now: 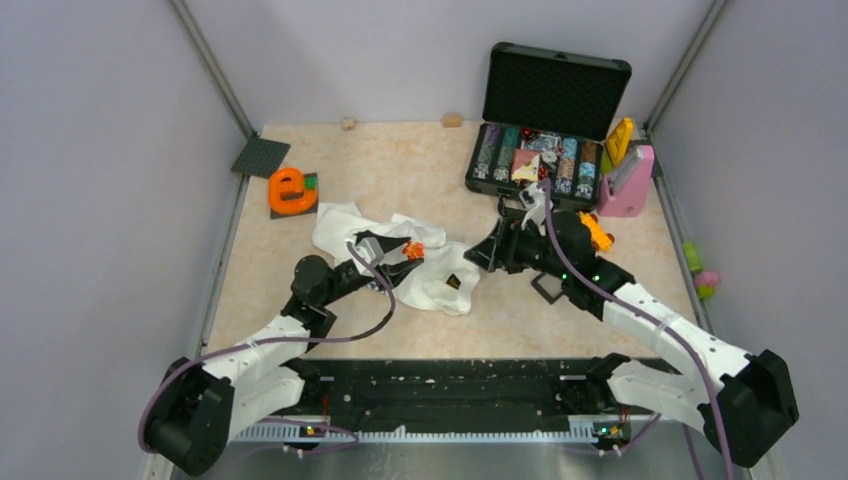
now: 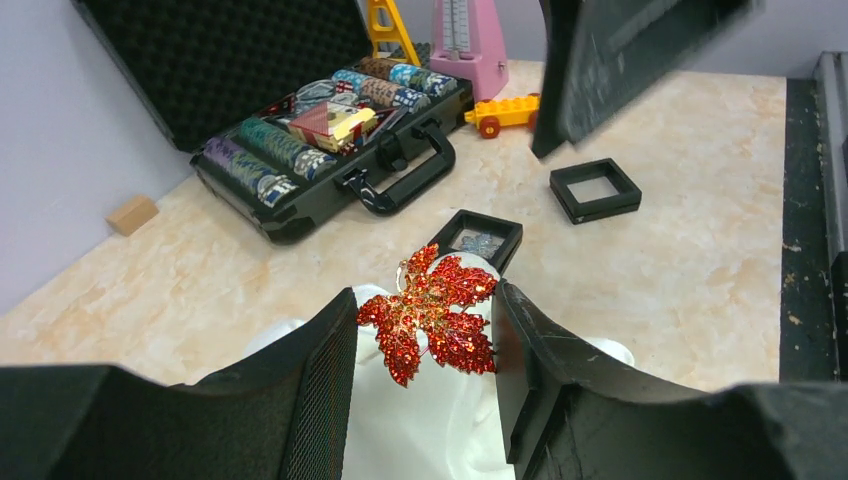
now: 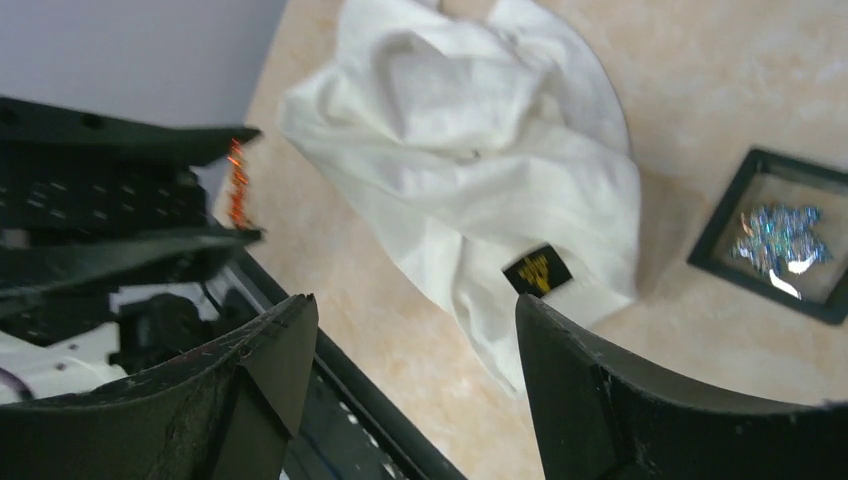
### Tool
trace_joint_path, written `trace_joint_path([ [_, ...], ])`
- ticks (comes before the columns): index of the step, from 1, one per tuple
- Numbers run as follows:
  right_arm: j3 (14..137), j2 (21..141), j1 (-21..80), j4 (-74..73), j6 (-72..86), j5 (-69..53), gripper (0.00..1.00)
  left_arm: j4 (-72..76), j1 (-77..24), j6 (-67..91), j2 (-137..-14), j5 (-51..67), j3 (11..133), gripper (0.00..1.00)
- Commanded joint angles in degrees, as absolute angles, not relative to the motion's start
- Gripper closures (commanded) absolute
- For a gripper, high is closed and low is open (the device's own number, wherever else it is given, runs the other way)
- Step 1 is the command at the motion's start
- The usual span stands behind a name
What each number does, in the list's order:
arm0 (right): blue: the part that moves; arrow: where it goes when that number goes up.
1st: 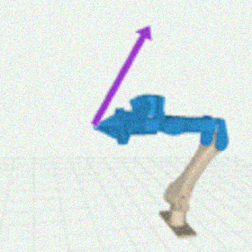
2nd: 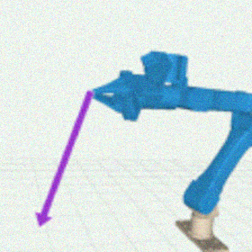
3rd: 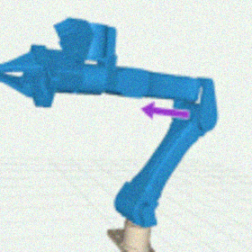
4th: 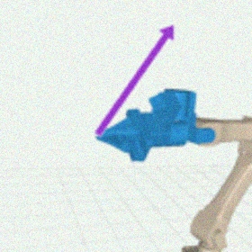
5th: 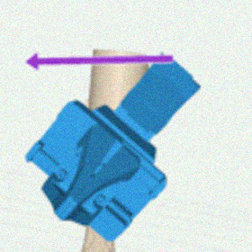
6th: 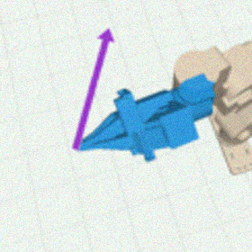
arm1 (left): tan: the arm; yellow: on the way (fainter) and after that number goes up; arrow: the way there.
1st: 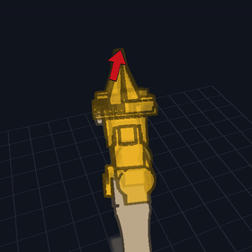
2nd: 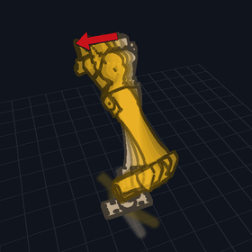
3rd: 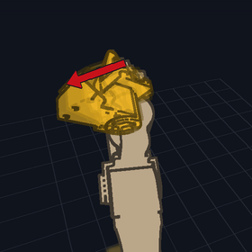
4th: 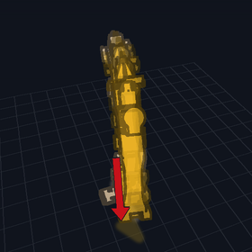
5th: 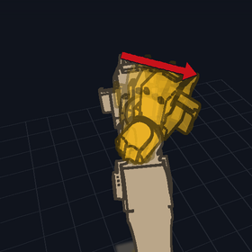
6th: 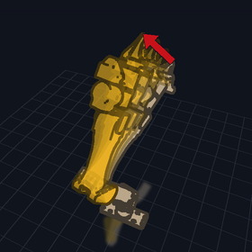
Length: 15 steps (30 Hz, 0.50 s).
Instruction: Remove the brooch from the garment
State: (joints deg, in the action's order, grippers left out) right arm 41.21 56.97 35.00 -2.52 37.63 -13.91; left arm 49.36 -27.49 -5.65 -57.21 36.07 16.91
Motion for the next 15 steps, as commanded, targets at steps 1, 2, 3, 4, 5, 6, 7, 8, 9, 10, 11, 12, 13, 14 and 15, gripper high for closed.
trace_joint_path([
  [1,36.05,59.64,35.42,1.11,34.01,-17.15,0.27,51.73,-27.70,-0.20,-51.79,30.30,16.03,0.54],
  [2,35.32,61.00,36.08,3.97,34.31,-17.50,0.27,49.13,-27.74,1.39,-49.72,29.16,16.34,0.54],
  [3,35.26,63.10,36.77,6.22,34.56,-17.49,0.27,45.98,-27.76,1.55,-47.61,27.96,16.86,0.54],
  [4,35.74,65.53,37.73,8.01,34.61,-17.48,0.28,42.78,-27.69,1.31,-45.40,26.53,17.37,0.54],
  [5,36.84,68.21,38.89,9.35,34.52,-17.16,0.29,39.39,-27.68,1.05,-43.05,24.88,17.93,0.54],
  [6,38.14,71.29,40.20,10.68,34.25,-16.48,0.29,36.41,-27.66,0.87,-41.20,23.17,18.65,0.54],
  [7,39.76,74.09,41.58,12.01,34.13,-15.78,0.30,33.71,-27.62,0.58,-39.25,21.74,19.08,0.54],
  [8,41.32,77.33,42.68,13.65,34.25,-15.32,0.31,30.50,-27.68,0.53,-37.72,20.54,19.80,0.54],
  [9,42.63,81.42,43.79,15.91,34.63,-15.23,0.31,28.48,-27.61,0.53,-36.50,19.52,20.28,0.54],
  [10,44.00,84.18,44.37,18.14,35.22,-15.27,0.32,27.10,-27.68,0.53,-35.43,18.18,20.50,0.53],
  [11,45.37,87.13,44.79,20.71,36.23,-15.03,0.33,26.26,-27.68,0.57,-34.54,17.44,20.49,0.51],
  [12,46.72,90.20,44.98,23.28,37.34,-14.69,0.33,25.62,-27.65,0.58,-33.94,17.24,20.48,0.50],
  [13,48.50,92.96,45.04,25.12,38.48,-14.18,0.34,24.74,-27.60,0.53,-33.28,17.10,20.56,0.50],
  [14,50.41,96.06,45.07,26.70,39.54,-13.36,0.35,23.80,-27.66,0.53,-32.66,16.41,20.69,0.50],
  [15,53.81,99.01,45.15,27.70,40.30,-12.71,0.36,23.16,-27.67,0.69,-32.02,15.74,20.69,0.50],
])
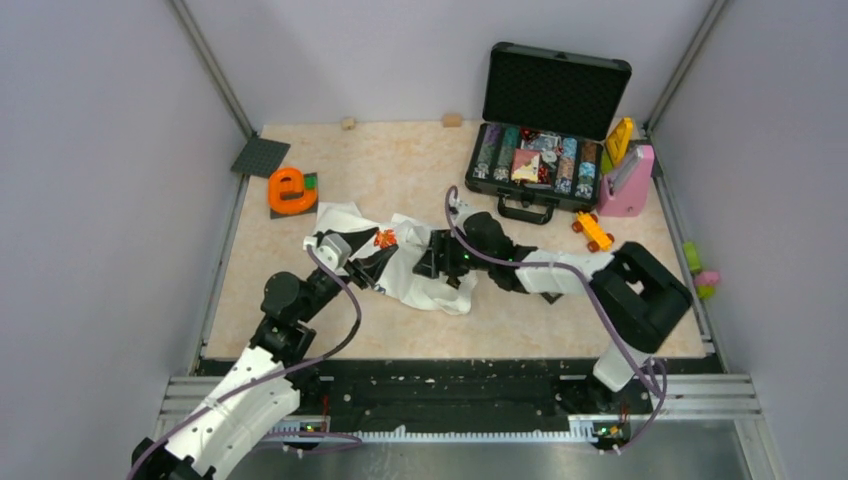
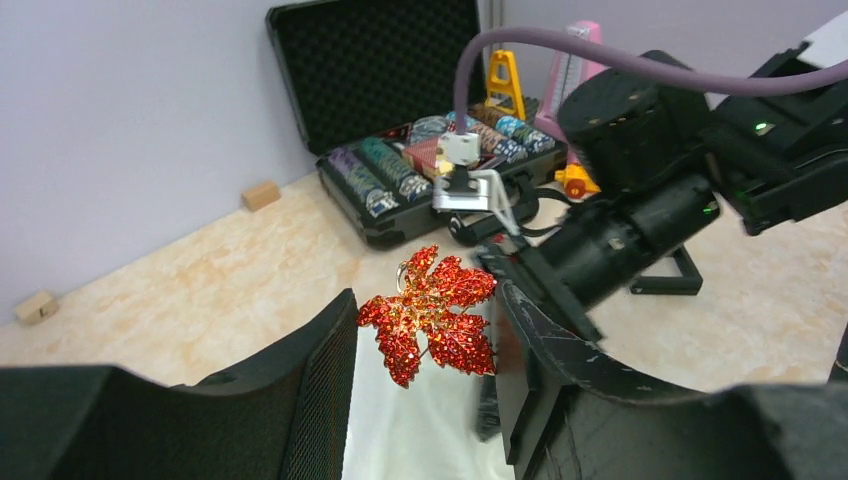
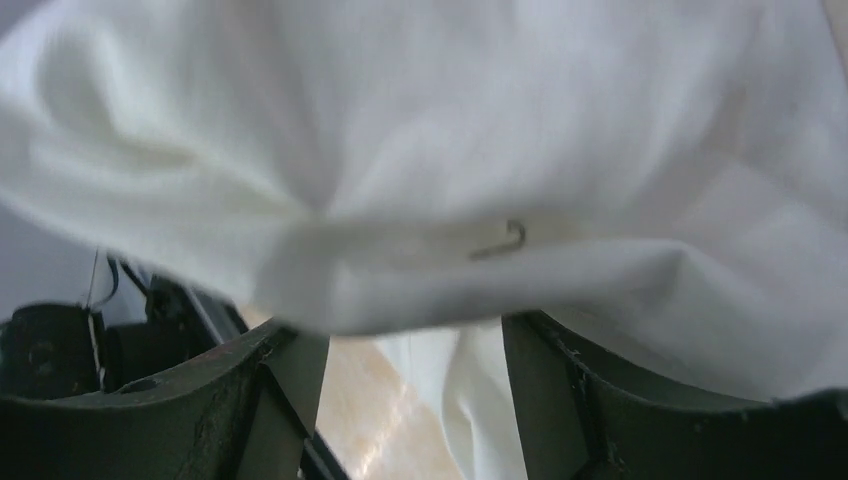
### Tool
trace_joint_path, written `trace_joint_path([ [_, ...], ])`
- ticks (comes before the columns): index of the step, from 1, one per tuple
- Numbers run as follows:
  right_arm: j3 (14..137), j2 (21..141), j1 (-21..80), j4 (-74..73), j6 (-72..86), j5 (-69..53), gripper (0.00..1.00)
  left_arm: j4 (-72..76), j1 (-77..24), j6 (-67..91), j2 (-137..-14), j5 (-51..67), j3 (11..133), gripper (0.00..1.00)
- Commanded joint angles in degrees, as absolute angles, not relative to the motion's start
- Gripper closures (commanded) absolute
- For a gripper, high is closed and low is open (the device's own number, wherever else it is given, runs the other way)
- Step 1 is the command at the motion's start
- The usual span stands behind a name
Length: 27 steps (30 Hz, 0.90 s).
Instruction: Remove the brooch from the garment
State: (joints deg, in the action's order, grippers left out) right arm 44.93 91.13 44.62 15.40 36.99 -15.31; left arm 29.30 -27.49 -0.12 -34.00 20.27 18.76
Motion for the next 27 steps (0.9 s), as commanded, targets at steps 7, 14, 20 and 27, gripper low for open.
trace_joint_path([
  [7,86.60,121.68,43.51,18.12,36.55,-10.13,0.33,23.93,-27.67,0.53,-29.63,15.24,17.52,0.52],
  [14,99.75,118.61,37.98,5.67,29.97,-10.68,0.24,27.80,-27.63,1.16,-30.81,15.92,15.18,0.53],
  [20,80.83,97.09,35.14,-3.18,23.97,-3.21,0.13,36.18,-27.79,3.03,-38.11,21.42,13.88,0.57],
  [27,52.79,68.47,23.25,-15.56,18.42,-2.28,0.02,49.56,-28.72,5.07,-50.73,29.98,12.76,0.61],
])
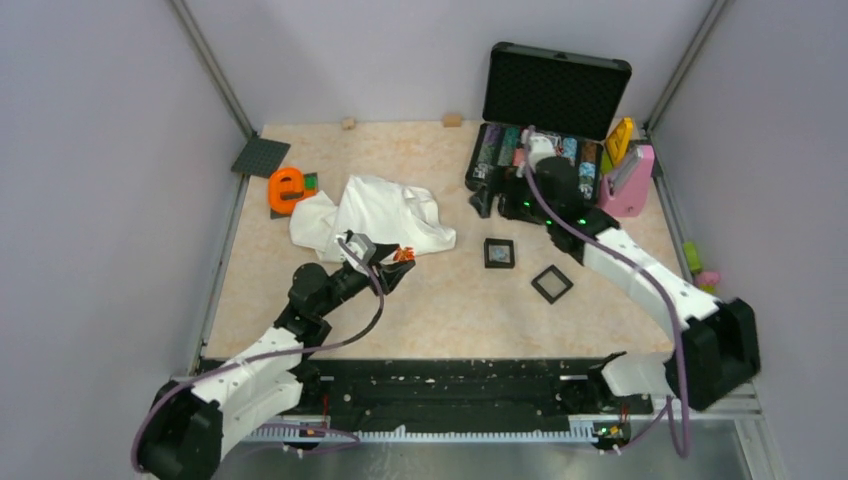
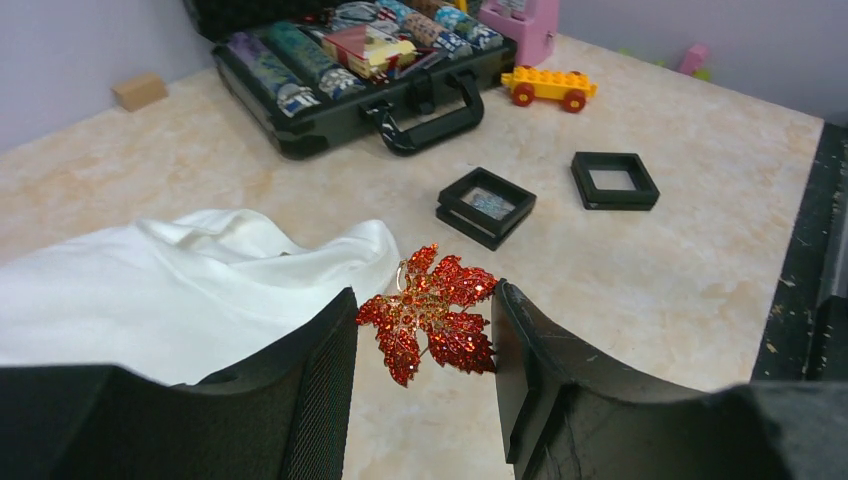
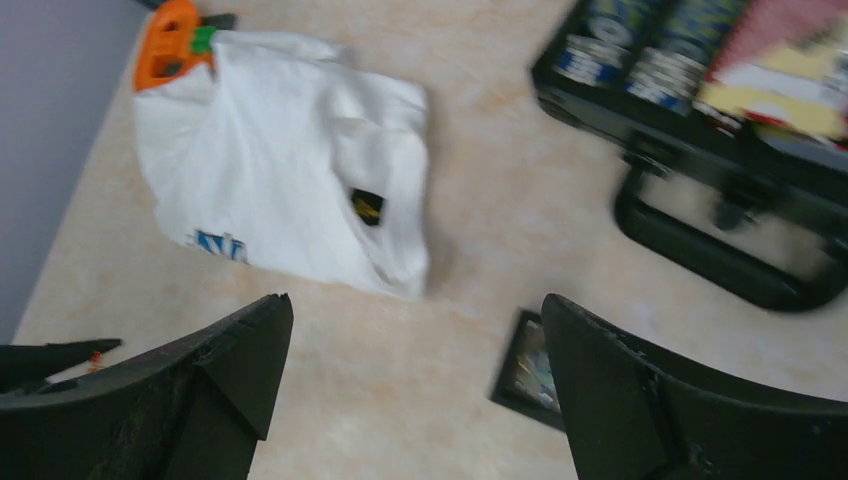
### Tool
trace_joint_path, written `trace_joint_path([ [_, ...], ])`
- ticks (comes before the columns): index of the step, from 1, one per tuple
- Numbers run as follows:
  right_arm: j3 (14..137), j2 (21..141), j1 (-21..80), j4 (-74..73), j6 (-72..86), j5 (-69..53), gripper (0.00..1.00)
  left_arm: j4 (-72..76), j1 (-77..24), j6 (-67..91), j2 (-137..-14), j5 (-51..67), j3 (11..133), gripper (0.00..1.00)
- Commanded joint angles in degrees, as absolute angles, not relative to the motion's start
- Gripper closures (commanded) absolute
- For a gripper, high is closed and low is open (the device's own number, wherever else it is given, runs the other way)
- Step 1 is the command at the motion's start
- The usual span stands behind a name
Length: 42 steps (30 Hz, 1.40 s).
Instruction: Remove the brooch from the garment
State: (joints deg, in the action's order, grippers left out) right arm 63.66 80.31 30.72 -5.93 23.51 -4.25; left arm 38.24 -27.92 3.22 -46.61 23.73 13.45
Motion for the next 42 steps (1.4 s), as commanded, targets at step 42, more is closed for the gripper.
trace_joint_path([
  [42,28.60,66.03,14.60,-15.34,29.26,-7.26,0.04,73.66,-35.84,4.80,-70.13,36.14,9.26,0.54],
])
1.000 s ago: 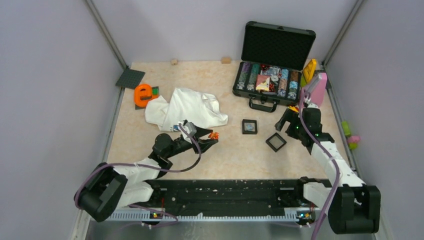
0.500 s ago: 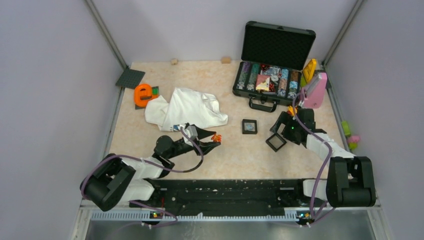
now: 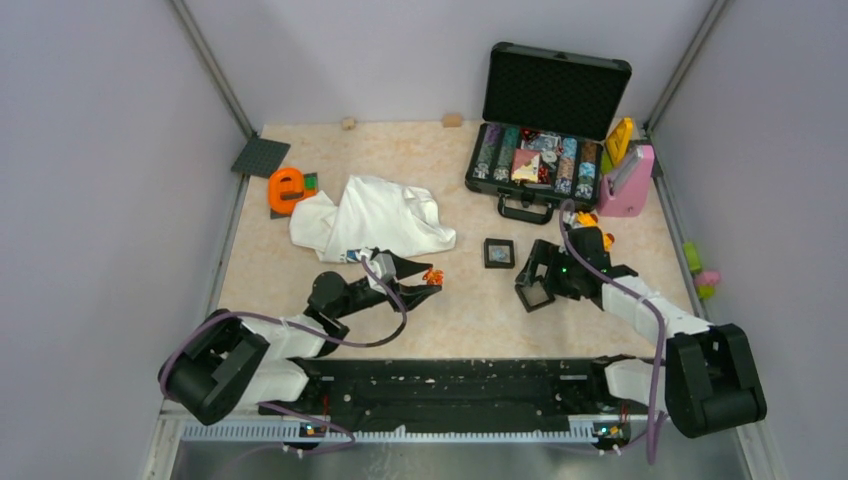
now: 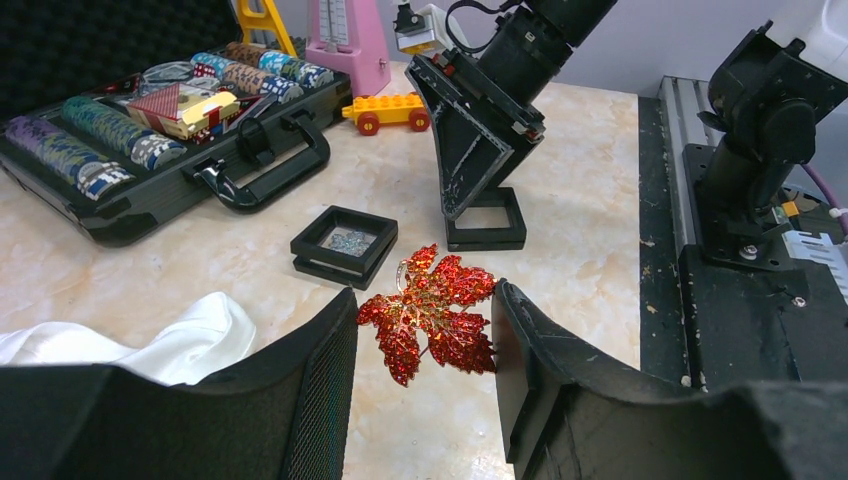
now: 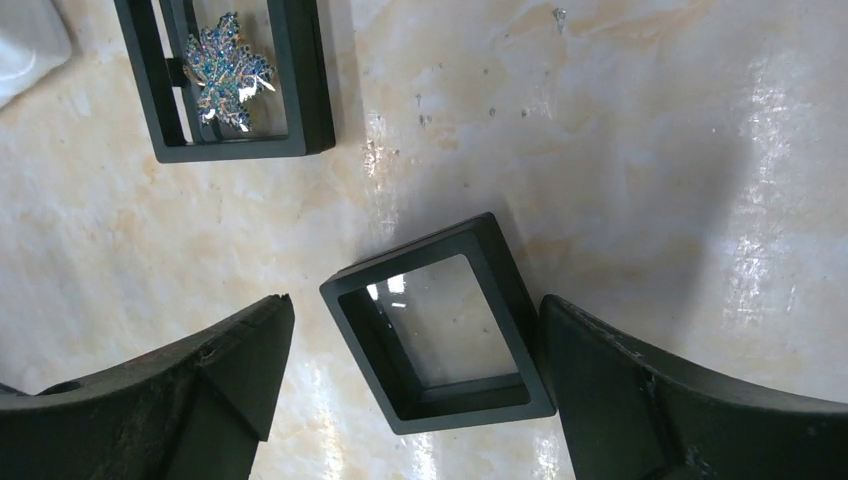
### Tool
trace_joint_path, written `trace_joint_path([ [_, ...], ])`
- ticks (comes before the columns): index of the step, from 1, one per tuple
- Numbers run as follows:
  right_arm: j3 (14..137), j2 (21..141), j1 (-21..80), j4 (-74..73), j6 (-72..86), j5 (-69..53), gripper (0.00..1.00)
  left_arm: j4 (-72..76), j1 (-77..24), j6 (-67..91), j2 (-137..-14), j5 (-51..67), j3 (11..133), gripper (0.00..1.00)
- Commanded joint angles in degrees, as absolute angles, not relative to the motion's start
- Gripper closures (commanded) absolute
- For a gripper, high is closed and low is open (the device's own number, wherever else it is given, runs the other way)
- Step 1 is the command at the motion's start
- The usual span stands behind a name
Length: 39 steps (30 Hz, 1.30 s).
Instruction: Remove the brooch from the garment
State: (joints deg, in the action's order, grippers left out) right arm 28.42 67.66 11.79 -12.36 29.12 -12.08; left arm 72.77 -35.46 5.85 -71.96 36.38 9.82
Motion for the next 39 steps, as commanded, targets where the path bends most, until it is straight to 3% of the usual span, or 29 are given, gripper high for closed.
trace_joint_path([
  [1,28.99,66.05,15.50,-15.91,29.08,-6.53,0.04,72.96,-35.91,4.49,-69.78,35.95,9.23,0.54],
  [14,35.43,70.65,26.13,-23.13,26.19,4.19,0.04,67.93,-35.92,2.79,-68.60,34.92,10.08,0.54],
  [24,37.84,73.13,29.09,-24.78,26.26,8.11,0.19,66.91,-36.00,2.42,-68.37,34.77,10.35,0.54],
  [35,40.03,74.18,31.03,-26.39,24.65,10.89,0.13,65.79,-36.03,1.85,-67.93,34.80,10.55,0.54],
  [39,40.83,75.44,31.62,-26.56,24.04,11.06,0.19,65.73,-35.99,1.76,-67.93,34.78,10.55,0.54],
])
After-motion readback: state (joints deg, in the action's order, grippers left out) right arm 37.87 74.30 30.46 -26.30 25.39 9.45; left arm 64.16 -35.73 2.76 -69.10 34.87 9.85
